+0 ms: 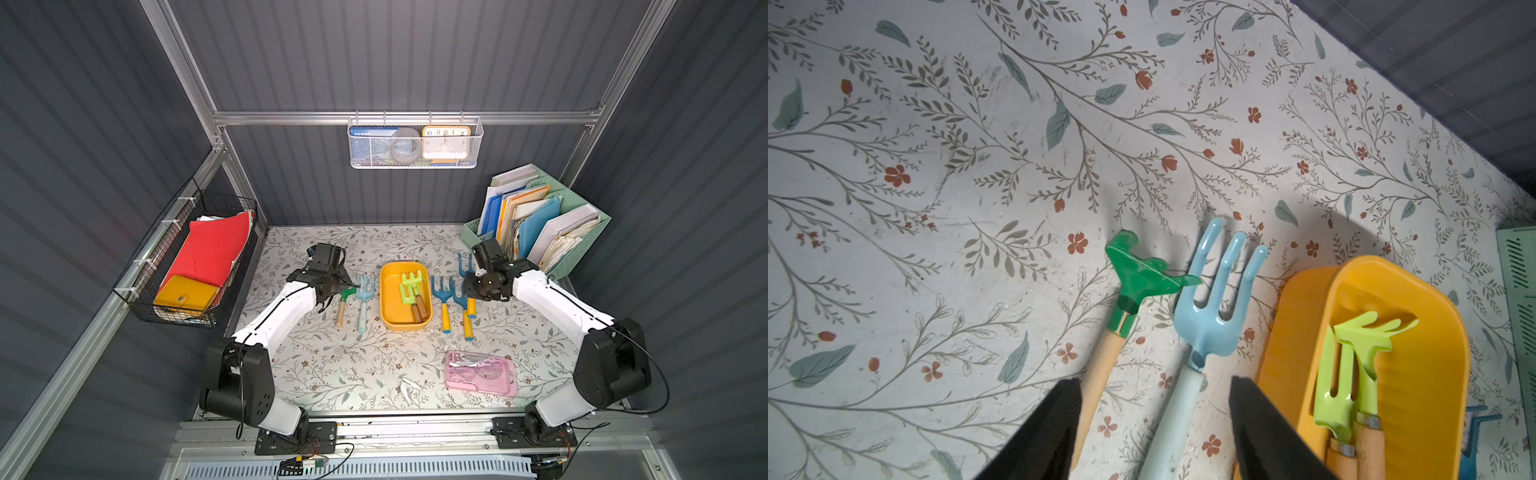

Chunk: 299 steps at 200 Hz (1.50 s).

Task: Take the hand rake out of the storage box
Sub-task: Place the rake at the center of the board.

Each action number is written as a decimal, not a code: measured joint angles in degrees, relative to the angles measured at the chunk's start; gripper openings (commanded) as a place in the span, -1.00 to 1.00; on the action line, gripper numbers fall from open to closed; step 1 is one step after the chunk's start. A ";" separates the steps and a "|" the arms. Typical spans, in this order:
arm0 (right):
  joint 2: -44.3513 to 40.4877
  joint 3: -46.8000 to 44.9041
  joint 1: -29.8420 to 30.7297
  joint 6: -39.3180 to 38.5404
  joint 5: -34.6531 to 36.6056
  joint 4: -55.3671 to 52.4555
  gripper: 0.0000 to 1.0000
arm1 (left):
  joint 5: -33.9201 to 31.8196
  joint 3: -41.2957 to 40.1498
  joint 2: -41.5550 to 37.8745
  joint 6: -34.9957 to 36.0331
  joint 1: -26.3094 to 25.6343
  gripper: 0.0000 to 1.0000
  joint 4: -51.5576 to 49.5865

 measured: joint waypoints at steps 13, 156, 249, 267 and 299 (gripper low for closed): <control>-0.90 -1.95 -1.29 -0.63 -0.37 0.00 -0.65 | 0.15 0.90 0.68 0.00 0.00 0.24 0.00; -1.05 -8.22 -9.27 -9.03 -3.76 0.57 -0.70 | 0.79 3.63 3.37 0.31 0.00 0.23 -0.68; 3.76 -9.51 -10.14 -10.75 -3.76 1.97 -0.70 | 1.29 3.63 3.89 0.28 0.00 0.21 -0.33; 3.76 -10.03 -10.14 -10.73 -3.76 2.29 -0.70 | 1.31 3.61 3.91 0.28 0.00 0.21 -0.20; 3.76 -10.60 -10.45 -10.75 -3.78 3.32 -0.70 | 1.31 3.63 3.91 0.28 0.00 0.21 -0.17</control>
